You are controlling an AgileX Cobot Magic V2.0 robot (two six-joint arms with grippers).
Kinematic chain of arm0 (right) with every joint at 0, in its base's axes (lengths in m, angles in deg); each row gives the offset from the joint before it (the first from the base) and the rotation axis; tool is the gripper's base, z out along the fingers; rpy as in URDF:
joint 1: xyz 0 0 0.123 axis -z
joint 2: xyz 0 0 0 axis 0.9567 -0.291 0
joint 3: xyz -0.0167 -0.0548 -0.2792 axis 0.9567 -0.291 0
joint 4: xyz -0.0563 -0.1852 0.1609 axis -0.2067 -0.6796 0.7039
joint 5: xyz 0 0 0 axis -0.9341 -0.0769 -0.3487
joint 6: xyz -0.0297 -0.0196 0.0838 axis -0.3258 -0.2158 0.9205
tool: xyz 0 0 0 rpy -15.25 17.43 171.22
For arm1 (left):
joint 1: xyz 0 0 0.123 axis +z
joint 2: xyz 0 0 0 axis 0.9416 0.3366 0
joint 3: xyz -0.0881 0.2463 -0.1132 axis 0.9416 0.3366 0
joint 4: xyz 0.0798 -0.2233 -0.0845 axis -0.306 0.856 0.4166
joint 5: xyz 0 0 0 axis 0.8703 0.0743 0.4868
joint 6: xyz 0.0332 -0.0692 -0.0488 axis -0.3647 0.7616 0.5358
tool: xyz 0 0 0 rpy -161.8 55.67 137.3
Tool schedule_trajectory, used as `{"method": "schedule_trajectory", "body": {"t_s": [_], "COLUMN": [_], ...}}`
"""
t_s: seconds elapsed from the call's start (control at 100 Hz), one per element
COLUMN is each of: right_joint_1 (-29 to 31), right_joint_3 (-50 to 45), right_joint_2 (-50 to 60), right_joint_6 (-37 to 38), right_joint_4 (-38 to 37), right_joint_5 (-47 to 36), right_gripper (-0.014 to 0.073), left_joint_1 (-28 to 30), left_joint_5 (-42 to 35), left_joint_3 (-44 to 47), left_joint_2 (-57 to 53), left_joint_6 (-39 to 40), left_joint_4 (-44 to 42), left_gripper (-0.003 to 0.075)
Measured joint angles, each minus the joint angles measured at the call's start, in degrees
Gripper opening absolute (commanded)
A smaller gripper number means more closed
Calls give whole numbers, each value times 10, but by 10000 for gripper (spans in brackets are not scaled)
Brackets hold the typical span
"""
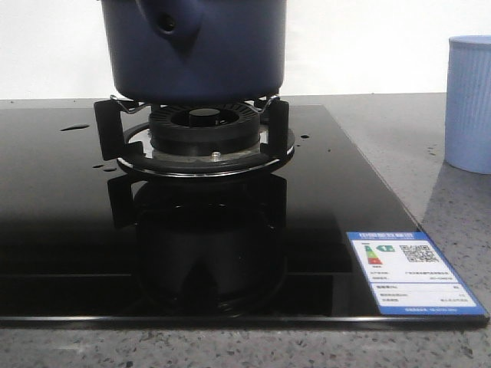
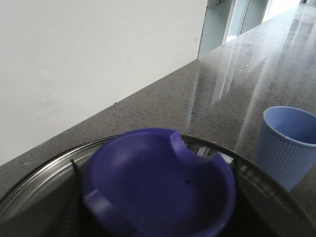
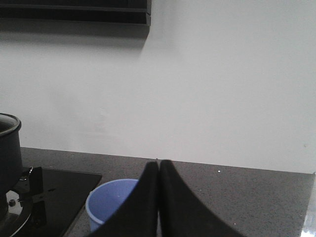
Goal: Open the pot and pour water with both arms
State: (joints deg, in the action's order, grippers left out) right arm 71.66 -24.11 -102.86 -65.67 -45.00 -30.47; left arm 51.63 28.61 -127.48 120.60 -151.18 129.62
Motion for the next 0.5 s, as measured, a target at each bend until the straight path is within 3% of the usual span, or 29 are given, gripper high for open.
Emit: {"method": "schedule_trajectory", "body": {"t_s": [0.08, 0.18, 0.5], "right_joint_1": [0, 0, 0], "right_joint_3": [0, 0, 0], "right_joint_2": [0, 0, 0], "right_joint_6": [0, 0, 0], "right_joint_4": [1, 1, 1], "right_joint_5": [9, 23, 30], "right_gripper": [-74, -74, -74], "left_joint_1": [0, 0, 2], "left_joint_5": [-1, -8, -16], "left_joint_3": [0, 0, 0], "left_joint_2": [0, 0, -63], "left_joint_6": [-6, -10, -7], "left_joint_4": [1, 14, 39], "left_gripper": [525, 607, 589]}}
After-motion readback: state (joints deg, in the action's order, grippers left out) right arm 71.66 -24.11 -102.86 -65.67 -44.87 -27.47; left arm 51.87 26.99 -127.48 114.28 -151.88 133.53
